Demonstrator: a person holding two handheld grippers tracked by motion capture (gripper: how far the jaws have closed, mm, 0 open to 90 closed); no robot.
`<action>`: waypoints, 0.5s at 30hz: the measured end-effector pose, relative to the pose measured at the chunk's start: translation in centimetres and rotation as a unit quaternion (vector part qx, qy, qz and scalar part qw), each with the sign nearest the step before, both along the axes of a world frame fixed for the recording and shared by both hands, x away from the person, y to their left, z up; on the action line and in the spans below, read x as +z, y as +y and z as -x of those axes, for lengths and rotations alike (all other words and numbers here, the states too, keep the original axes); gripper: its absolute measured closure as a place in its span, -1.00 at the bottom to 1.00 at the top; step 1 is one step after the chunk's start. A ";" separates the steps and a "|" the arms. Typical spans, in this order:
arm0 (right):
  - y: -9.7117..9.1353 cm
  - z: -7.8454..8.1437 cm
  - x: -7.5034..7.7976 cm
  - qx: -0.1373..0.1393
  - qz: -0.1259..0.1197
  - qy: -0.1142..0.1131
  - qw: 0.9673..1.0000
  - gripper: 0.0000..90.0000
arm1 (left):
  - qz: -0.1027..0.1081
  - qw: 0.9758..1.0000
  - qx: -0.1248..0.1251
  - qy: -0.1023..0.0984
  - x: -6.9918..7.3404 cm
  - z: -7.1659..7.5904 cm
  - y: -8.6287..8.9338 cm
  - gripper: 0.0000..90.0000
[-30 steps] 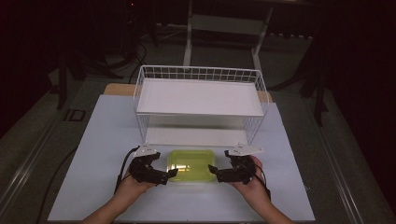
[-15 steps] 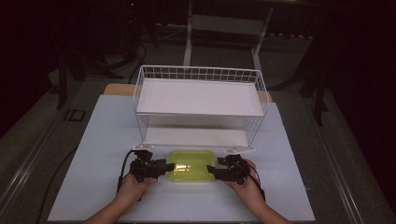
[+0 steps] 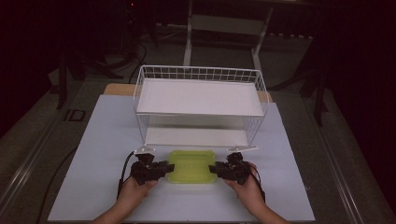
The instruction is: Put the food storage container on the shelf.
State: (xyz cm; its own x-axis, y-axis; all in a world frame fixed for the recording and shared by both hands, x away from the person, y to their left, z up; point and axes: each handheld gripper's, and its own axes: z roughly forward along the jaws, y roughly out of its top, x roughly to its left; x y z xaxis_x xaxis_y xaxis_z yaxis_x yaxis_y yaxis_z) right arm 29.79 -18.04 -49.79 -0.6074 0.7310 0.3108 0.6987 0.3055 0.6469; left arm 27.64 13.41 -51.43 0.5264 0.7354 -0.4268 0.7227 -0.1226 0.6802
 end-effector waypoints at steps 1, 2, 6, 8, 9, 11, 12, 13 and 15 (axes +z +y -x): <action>0.0 0.1 0.0 -0.001 0.002 -0.003 1.000 0.42 | -0.001 1.000 0.000 -0.001 0.0 0.1 0.0 0.47; 0.1 0.2 0.1 -0.002 0.003 -0.005 1.000 0.43 | -0.001 1.000 -0.001 -0.002 0.1 0.1 0.0 0.48; 0.2 0.8 0.3 -0.007 0.008 -0.011 1.000 0.47 | -0.006 1.000 -0.007 -0.006 0.3 0.5 -0.1 0.51; 0.3 1.1 0.5 -0.009 0.010 -0.013 1.000 0.49 | -0.007 1.000 -0.010 -0.010 0.4 0.7 -0.1 0.53; 0.3 1.2 0.5 -0.011 0.011 -0.016 1.000 0.50 | -0.009 1.000 -0.010 -0.011 0.4 0.9 -0.1 0.54; 0.3 1.4 0.6 -0.010 0.011 -0.017 1.000 0.52 | -0.008 1.000 -0.013 -0.011 0.5 1.0 -0.1 0.56; 0.3 1.5 0.6 -0.010 0.011 -0.018 1.000 0.53 | -0.008 1.000 -0.013 -0.011 0.5 1.1 -0.1 0.57; 0.3 1.6 0.6 -0.011 0.010 -0.018 1.000 0.54 | -0.007 1.000 -0.015 -0.010 0.6 1.1 -0.1 0.58; 0.3 1.7 0.7 -0.011 0.006 -0.015 1.000 0.56 | -0.007 1.000 -0.018 -0.010 0.6 1.3 -0.1 0.59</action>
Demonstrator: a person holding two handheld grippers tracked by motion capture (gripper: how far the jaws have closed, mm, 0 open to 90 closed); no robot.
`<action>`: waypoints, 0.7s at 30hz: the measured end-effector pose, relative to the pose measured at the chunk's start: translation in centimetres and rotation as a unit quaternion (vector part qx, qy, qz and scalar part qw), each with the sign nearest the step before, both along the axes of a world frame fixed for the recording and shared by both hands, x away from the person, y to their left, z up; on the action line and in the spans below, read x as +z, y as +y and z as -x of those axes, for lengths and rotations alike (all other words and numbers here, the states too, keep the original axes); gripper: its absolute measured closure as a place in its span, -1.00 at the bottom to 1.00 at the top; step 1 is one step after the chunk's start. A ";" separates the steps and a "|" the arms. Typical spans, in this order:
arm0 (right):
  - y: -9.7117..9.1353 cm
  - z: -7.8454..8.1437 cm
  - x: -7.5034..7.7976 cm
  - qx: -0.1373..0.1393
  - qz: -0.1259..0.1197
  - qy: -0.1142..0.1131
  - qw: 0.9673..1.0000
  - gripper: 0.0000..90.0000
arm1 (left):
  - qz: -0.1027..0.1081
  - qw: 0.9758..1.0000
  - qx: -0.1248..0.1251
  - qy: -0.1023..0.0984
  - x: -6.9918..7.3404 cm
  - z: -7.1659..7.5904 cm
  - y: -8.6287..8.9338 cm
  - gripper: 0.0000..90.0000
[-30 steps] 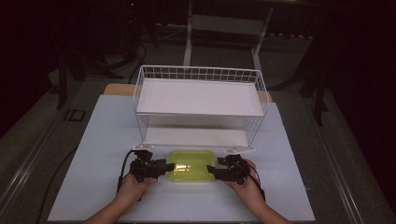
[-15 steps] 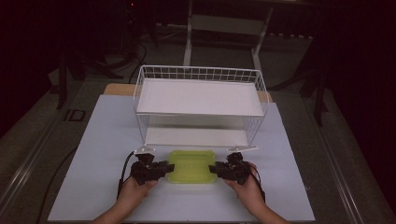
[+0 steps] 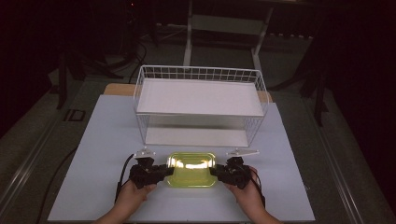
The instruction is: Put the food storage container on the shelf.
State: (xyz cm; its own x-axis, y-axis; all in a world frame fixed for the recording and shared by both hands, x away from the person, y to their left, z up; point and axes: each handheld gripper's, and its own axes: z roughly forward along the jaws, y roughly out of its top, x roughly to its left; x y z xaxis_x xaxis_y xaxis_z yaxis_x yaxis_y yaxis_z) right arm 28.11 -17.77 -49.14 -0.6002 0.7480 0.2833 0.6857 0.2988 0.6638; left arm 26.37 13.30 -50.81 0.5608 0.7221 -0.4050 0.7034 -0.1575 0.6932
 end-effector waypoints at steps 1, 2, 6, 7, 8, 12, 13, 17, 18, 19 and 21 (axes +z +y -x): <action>0.0 0.0 0.0 0.001 -0.002 0.001 1.000 0.57 | 0.001 1.000 -0.001 0.001 0.0 0.1 0.0 0.60; 0.0 0.1 0.0 0.001 -0.004 0.002 1.000 0.58 | 0.001 1.000 -0.002 0.000 0.0 0.2 0.0 0.61; -0.1 0.3 0.1 0.005 -0.008 0.009 1.000 0.62 | -0.001 1.000 -0.002 0.002 0.2 0.6 -0.1 0.65; -0.1 0.3 0.1 0.005 -0.008 0.009 1.000 0.62 | -0.001 1.000 -0.002 0.002 0.2 0.6 -0.1 0.65; -0.2 0.5 0.2 0.005 -0.014 0.017 1.000 0.66 | -0.001 1.000 0.002 0.008 0.3 0.8 -0.1 0.68; -0.5 0.6 0.1 0.003 -0.035 0.035 0.999 0.72 | 0.008 1.000 0.010 0.023 0.4 1.0 -0.1 0.73; -0.6 0.7 0.1 0.005 -0.036 0.031 0.999 0.73 | 0.015 0.999 0.014 0.029 0.3 0.9 -0.1 0.75; -0.8 0.5 0.4 -0.002 -0.039 0.019 0.999 0.75 | 0.016 0.999 0.017 0.025 0.5 0.6 -0.4 0.77; -1.0 0.3 0.9 -0.005 -0.042 0.009 0.999 0.76 | 0.019 0.999 0.019 0.017 0.9 0.3 -0.5 0.77; -1.0 0.3 0.9 -0.005 -0.042 0.009 0.999 0.76 | 0.019 0.999 0.019 0.017 0.9 0.3 -0.5 0.77; -1.0 0.1 1.6 -0.009 -0.039 -0.006 0.999 0.76 | 0.018 1.000 0.023 -0.004 1.7 -0.1 -0.7 0.78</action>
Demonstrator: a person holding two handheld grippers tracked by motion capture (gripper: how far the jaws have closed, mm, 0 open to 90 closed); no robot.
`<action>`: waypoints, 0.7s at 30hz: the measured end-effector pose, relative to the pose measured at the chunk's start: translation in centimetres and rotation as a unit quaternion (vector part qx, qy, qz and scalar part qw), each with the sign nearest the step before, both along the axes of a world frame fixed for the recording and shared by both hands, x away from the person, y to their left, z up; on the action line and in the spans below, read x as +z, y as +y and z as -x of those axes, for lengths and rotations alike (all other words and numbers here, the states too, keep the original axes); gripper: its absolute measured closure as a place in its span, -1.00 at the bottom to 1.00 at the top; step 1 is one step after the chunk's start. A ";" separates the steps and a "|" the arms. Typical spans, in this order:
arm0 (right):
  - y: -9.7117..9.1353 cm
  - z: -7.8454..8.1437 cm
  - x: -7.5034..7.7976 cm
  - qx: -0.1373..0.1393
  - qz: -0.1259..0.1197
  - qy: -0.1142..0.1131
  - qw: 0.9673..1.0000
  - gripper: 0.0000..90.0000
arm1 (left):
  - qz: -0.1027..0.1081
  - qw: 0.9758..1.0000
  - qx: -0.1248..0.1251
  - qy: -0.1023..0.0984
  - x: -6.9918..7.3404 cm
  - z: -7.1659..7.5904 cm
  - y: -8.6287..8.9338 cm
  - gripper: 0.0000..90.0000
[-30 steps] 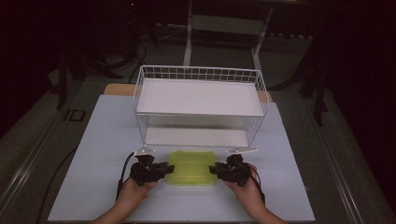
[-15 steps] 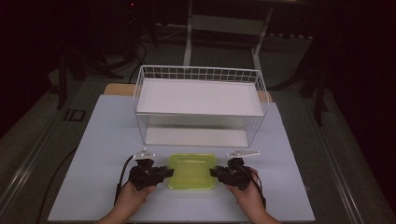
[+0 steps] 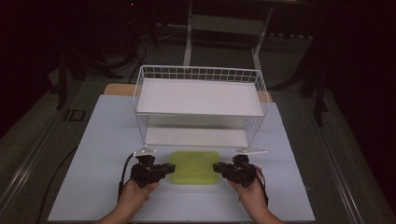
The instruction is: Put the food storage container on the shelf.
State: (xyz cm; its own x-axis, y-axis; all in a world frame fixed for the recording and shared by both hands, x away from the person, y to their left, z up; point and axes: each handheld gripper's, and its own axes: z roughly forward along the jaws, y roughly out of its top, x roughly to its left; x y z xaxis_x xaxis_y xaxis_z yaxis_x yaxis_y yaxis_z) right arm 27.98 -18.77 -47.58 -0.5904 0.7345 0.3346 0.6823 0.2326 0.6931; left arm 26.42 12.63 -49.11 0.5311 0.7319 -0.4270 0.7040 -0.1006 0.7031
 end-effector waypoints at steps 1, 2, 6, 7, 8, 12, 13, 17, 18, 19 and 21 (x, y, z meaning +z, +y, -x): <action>0.0 -0.1 0.3 -0.002 0.000 -0.004 1.000 0.75 | -0.001 1.000 0.003 -0.009 0.6 -0.4 -0.2 0.78; -0.1 -0.5 0.8 -0.007 0.000 -0.012 1.000 0.75 | -0.001 1.000 0.004 -0.016 0.9 -0.6 -0.2 0.78; -0.3 -1.9 1.9 -0.018 -0.006 -0.030 0.999 0.75 | -0.011 0.999 0.008 -0.044 2.3 -2.3 -0.7 0.78; -0.4 -2.3 2.0 -0.023 -0.005 -0.034 0.999 0.74 | -0.012 0.999 0.010 -0.049 2.5 -2.7 -0.8 0.78; -0.3 -2.6 2.1 -0.027 -0.005 -0.036 0.999 0.74 | -0.012 0.998 0.013 -0.052 2.6 -3.1 -0.9 0.78; -0.2 -4.2 1.9 -0.040 -0.002 -0.036 0.999 0.73 | -0.014 0.998 0.019 -0.053 2.4 -4.8 -1.1 0.79; -0.2 -4.6 1.8 -0.044 0.000 -0.036 0.998 0.73 | -0.016 0.998 0.020 -0.053 2.2 -5.2 -1.2 0.79; -0.1 -5.9 1.1 -0.056 0.007 -0.037 0.998 0.72 | -0.015 0.998 0.026 -0.047 1.3 -6.4 -1.5 0.79; -0.1 -6.2 0.9 -0.058 0.007 -0.035 0.998 0.72 | -0.014 0.999 0.028 -0.043 1.1 -6.7 -1.5 0.79; -0.1 -6.4 0.7 -0.062 0.007 -0.031 0.998 0.72 | -0.014 0.999 0.030 -0.040 0.8 -7.0 -1.6 0.79; 0.0 -7.0 0.3 -0.066 0.014 -0.032 0.997 0.72 | -0.011 0.999 0.033 -0.031 0.3 -7.5 -1.6 0.79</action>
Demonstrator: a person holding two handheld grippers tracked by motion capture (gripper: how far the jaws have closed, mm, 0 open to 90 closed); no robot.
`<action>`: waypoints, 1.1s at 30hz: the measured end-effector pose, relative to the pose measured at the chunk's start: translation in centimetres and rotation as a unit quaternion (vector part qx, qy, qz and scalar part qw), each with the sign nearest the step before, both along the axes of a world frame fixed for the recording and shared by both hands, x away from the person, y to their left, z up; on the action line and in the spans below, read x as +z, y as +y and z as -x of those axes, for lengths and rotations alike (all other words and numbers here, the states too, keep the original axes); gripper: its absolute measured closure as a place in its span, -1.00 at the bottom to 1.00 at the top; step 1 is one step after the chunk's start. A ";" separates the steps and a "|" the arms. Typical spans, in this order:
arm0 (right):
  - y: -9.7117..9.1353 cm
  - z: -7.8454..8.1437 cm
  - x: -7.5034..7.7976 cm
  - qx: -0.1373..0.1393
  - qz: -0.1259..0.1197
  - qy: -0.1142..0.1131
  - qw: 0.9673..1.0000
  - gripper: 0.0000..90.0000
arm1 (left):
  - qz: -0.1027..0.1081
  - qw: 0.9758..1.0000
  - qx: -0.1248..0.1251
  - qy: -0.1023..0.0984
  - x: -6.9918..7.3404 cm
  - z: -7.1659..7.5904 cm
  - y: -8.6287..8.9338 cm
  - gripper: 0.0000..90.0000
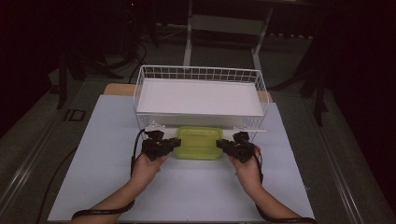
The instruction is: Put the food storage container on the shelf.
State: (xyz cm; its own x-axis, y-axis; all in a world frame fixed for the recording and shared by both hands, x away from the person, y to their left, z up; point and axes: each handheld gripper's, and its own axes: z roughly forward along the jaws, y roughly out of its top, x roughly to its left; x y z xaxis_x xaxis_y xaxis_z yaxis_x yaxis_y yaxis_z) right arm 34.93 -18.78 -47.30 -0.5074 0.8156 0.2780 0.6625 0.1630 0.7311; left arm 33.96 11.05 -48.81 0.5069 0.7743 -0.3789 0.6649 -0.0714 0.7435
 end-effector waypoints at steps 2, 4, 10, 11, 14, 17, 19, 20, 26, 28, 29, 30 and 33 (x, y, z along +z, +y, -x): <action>0.1 -0.4 -0.3 -0.005 0.002 0.004 1.000 0.72 | 0.002 1.000 0.002 0.003 -0.4 -0.4 0.0 0.79; 0.2 -0.8 -0.6 -0.006 0.007 0.004 1.000 0.72 | 0.004 1.000 0.004 0.006 -0.7 -0.8 0.1 0.78; 0.5 -1.8 -1.0 -0.011 0.012 -0.001 1.000 0.73 | 0.015 1.000 0.014 0.017 -1.3 -1.7 0.3 0.78; 0.6 -1.9 -0.9 -0.013 0.014 -0.004 1.000 0.73 | 0.014 1.000 0.010 0.010 -1.4 -1.9 0.3 0.77; 0.6 -2.1 -0.9 -0.017 0.011 -0.011 1.000 0.72 | 0.018 1.000 0.010 0.006 -1.4 -2.0 0.4 0.76; 0.7 -2.2 -1.0 -0.024 0.015 -0.021 0.999 0.69 | 0.020 1.000 0.016 -0.008 -1.6 -2.2 0.4 0.72; 0.8 -2.3 -1.0 -0.028 0.015 -0.023 0.999 0.68 | 0.019 1.000 0.021 -0.015 -1.6 -2.3 0.4 0.70; 1.0 -2.5 -1.1 -0.034 0.024 -0.031 0.999 0.65 | 0.013 0.999 0.026 -0.025 -1.7 -2.5 0.3 0.66; 1.4 -2.9 -1.3 -0.049 0.036 -0.044 0.997 0.58 | 0.024 0.999 0.038 -0.022 -2.0 -3.1 0.2 0.60; 1.4 -3.0 -1.5 -0.054 0.025 -0.043 0.997 0.56 | 0.028 0.999 0.036 -0.023 -2.1 -3.2 0.3 0.58; 1.4 -3.1 -1.6 -0.054 0.022 -0.046 0.997 0.54 | 0.023 0.999 0.031 -0.027 -2.1 -3.4 0.4 0.58; 1.4 -3.1 -1.6 -0.054 0.022 -0.046 0.997 0.54 | 0.023 0.999 0.031 -0.027 -2.1 -3.4 0.4 0.57; 1.5 -3.3 -1.8 -0.060 0.015 -0.045 0.997 0.48 | 0.016 0.999 0.034 -0.039 -2.3 -3.5 0.3 0.53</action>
State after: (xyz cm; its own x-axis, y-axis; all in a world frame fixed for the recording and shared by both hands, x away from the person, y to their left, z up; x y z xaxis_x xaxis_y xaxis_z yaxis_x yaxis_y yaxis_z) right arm 38.20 -17.27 -49.08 -0.4269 0.8794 0.2105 0.6111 0.1090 0.7840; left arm 37.44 11.37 -51.07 0.4823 0.7959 -0.3660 0.6079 -0.0032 0.7940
